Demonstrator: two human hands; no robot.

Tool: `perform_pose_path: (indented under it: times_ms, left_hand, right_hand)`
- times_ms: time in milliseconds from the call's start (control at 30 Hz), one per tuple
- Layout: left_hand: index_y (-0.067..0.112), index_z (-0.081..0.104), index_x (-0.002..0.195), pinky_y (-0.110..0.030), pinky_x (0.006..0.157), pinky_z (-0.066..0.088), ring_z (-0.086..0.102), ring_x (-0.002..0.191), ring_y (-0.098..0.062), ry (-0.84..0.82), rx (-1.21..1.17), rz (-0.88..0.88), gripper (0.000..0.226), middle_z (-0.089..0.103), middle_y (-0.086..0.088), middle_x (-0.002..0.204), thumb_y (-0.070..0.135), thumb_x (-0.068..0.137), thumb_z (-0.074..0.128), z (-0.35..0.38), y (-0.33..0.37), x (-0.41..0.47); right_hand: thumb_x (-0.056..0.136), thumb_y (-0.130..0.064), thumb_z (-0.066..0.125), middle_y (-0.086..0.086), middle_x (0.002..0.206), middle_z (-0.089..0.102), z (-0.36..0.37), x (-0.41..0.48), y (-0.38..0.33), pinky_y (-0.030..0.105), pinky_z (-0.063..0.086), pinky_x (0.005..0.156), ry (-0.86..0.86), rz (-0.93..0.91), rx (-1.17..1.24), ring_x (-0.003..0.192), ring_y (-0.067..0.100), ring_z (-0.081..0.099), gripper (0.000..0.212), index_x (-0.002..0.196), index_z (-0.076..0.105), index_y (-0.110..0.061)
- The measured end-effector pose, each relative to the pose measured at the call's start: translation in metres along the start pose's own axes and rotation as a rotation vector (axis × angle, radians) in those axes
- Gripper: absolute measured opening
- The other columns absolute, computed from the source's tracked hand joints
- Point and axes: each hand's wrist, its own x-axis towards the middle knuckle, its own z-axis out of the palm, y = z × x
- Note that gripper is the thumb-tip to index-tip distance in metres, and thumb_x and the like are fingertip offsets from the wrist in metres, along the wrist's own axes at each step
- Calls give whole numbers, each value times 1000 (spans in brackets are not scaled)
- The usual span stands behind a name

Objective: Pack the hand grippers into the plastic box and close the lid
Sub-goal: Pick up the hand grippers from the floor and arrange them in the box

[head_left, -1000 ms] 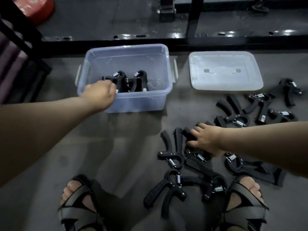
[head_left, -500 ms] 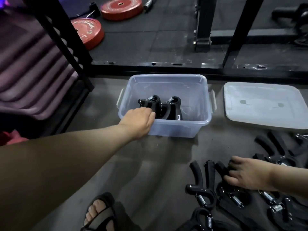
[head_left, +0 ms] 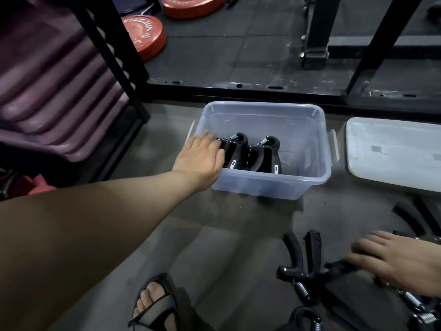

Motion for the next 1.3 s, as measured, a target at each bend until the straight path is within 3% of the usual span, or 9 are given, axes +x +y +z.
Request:
perform_pose_path:
  times_ms: [100, 200, 333, 500, 567, 733, 933, 1033, 1300]
  left_hand:
    - [16, 28, 152, -35, 122, 1, 5, 151, -16, 13, -63, -103, 55, 16, -1, 163, 37, 102, 22, -7, -13, 10]
    - [17, 19, 156, -35, 122, 0, 1, 151, -16, -47, -111, -160, 57, 8, 0, 164, 36, 103, 23, -8, -25, 15]
    - [16, 21, 155, -35, 122, 5, 6, 151, -21, -109, -226, -214, 55, 7, -7, 164, 34, 104, 27, -8, -22, 15]
    - [15, 15, 156, -33, 121, 3, 3, 151, -17, -104, -233, -200, 55, 3, -1, 165, 31, 104, 26, -15, -26, 28]
    - [15, 15, 156, -33, 120, 5, 2, 151, -16, -97, -264, -244, 55, 2, 1, 165, 30, 105, 25, -15, -25, 35]
    - [14, 13, 156, -35, 119, 9, 4, 151, -19, -124, -294, -275, 56, -3, -2, 165, 31, 105, 25, -11, -13, 40]
    - [16, 14, 156, -34, 120, 7, 7, 150, -22, -115, -300, -280, 55, -6, 0, 165, 31, 104, 25, -9, -12, 39]
    - [17, 13, 157, -36, 120, 9, 9, 150, -24, -103, -303, -277, 57, -5, 0, 165, 27, 102, 28, -7, -13, 39]
    - [18, 17, 156, -35, 119, 12, 11, 149, -22, -49, -348, -286, 62, 0, 1, 165, 16, 97, 35, -3, -16, 40]
  right_hand:
    - [97, -56, 31, -27, 114, 55, -36, 20, -19, 12, 44, 84, -51, 403, 441, 98, -5, 60, 35, 131, 36, -49]
    - [86, -73, 33, -32, 99, 63, -69, 46, -30, 18, 48, 79, -57, 606, 712, 87, -9, 61, 34, 115, 40, -57]
    - [88, -32, 70, 0, 70, 64, -103, 84, -45, 28, 46, 53, -10, 639, 1331, 57, 14, 54, 11, 92, 65, -22]
    - [82, -18, 70, 15, 66, 48, -144, 124, -54, 22, 32, 43, 62, 784, 1822, 47, 17, 39, 19, 96, 66, -5]
    - [87, -20, 66, 13, 68, 48, -161, 143, -51, 24, 34, 44, 195, 822, 1856, 50, 17, 41, 16, 97, 68, -8]
    - [100, -26, 52, 12, 58, 52, -186, 201, -13, 33, 45, 50, 414, 1001, 1452, 49, 22, 49, 32, 75, 52, -7]
    - [100, -9, 47, 7, 68, 48, -181, 275, 45, 22, 48, 44, 221, 1297, 1820, 51, 16, 46, 12, 91, 52, -13]
    - [100, -6, 42, 9, 73, 47, -157, 302, 50, 23, 49, 48, 162, 1287, 1820, 56, 18, 46, 15, 90, 51, -11]
    - [103, -14, 39, 9, 72, 48, -114, 341, 22, 29, 46, 60, 300, 1225, 1924, 57, 17, 45, 26, 78, 47, -10]
